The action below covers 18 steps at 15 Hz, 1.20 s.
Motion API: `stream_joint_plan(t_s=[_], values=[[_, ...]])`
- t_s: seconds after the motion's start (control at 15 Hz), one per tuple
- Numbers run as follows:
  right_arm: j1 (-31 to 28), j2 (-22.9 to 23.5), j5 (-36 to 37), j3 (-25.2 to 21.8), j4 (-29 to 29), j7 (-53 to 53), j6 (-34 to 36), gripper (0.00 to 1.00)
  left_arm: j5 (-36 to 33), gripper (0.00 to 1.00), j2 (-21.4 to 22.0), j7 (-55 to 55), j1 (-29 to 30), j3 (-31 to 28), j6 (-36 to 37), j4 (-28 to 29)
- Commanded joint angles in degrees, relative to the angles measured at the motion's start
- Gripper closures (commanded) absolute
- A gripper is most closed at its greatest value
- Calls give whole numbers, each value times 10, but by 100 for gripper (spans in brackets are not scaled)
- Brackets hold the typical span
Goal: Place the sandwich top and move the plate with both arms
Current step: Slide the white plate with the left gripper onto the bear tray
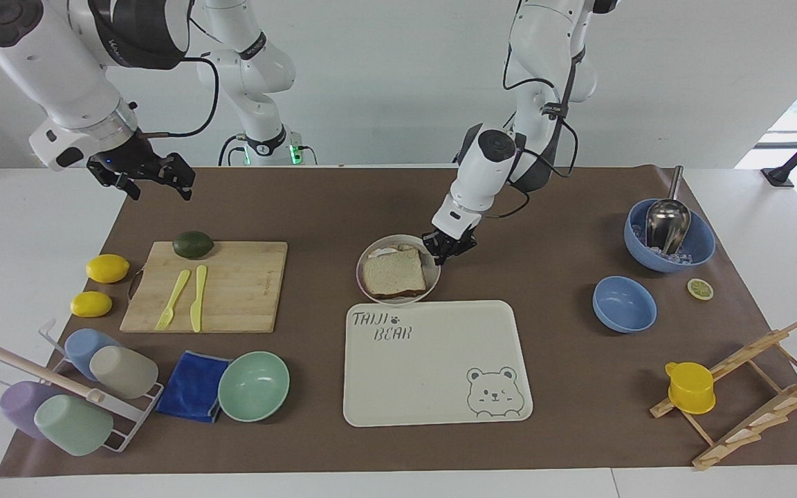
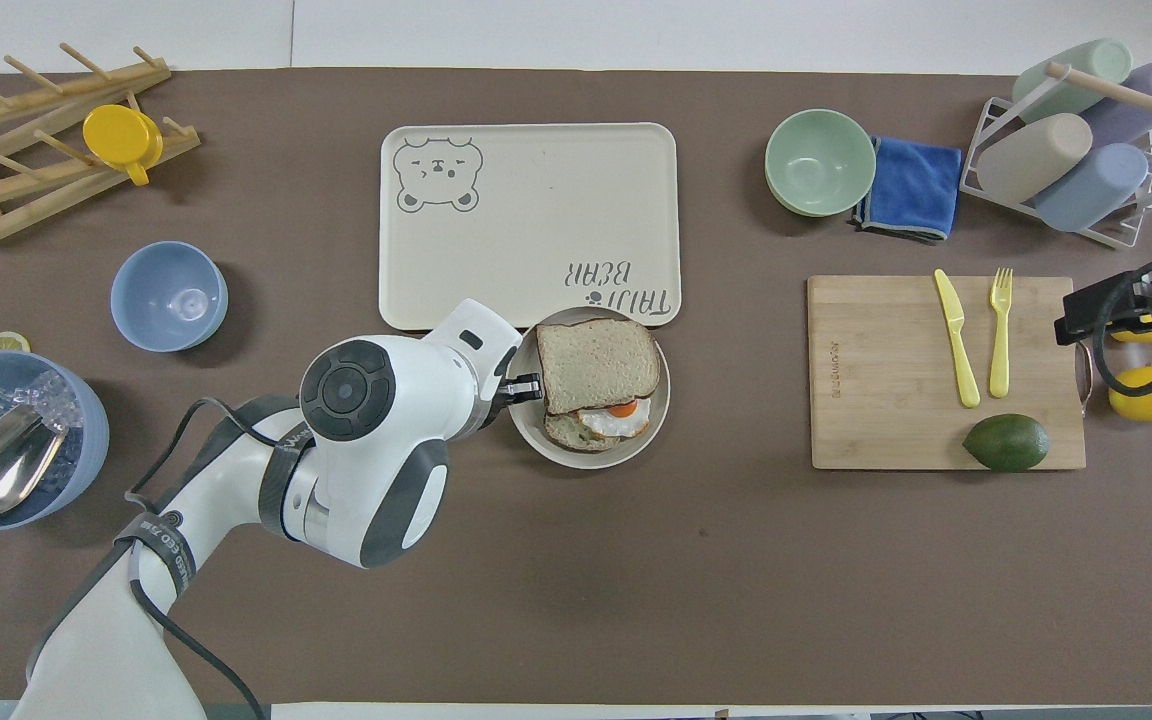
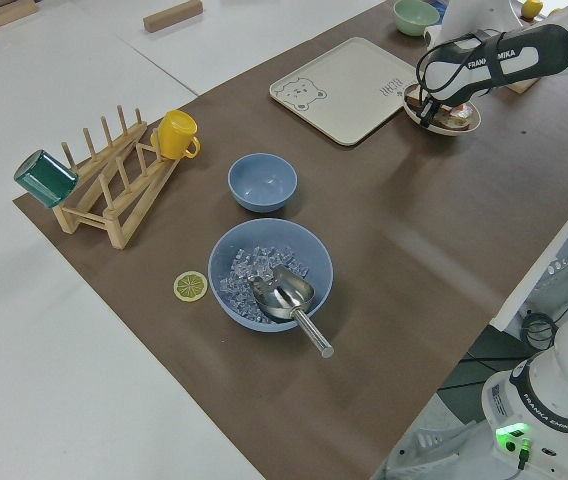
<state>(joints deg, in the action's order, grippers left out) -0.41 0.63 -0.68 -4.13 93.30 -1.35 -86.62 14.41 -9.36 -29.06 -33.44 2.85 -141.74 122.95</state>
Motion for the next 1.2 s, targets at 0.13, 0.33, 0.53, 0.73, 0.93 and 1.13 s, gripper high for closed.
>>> stream_joint_plan(t_s=[0.13,0.33,0.53,0.73,0.93,1.13], values=[[-5,-11,-1,4,12,8,-1,0,28,100,15,28,9,-3,54,-27],[-5,-11,0,4,12,8,-1,0,69,100,25,58,27,-4,67,-32],[-5,-11,-1,4,12,8,-2,0,98,100,15,82,64,-4,128,-90],[-5,-11,0,4,12,8,-1,0,98,100,-7,85,92,-5,139,-134],[-5,-11,-1,4,12,8,-1,0,98,100,-45,96,116,-5,146,-190],[-5,-11,-1,4,12,8,-1,0,88,100,-115,97,133,-8,184,-285]])
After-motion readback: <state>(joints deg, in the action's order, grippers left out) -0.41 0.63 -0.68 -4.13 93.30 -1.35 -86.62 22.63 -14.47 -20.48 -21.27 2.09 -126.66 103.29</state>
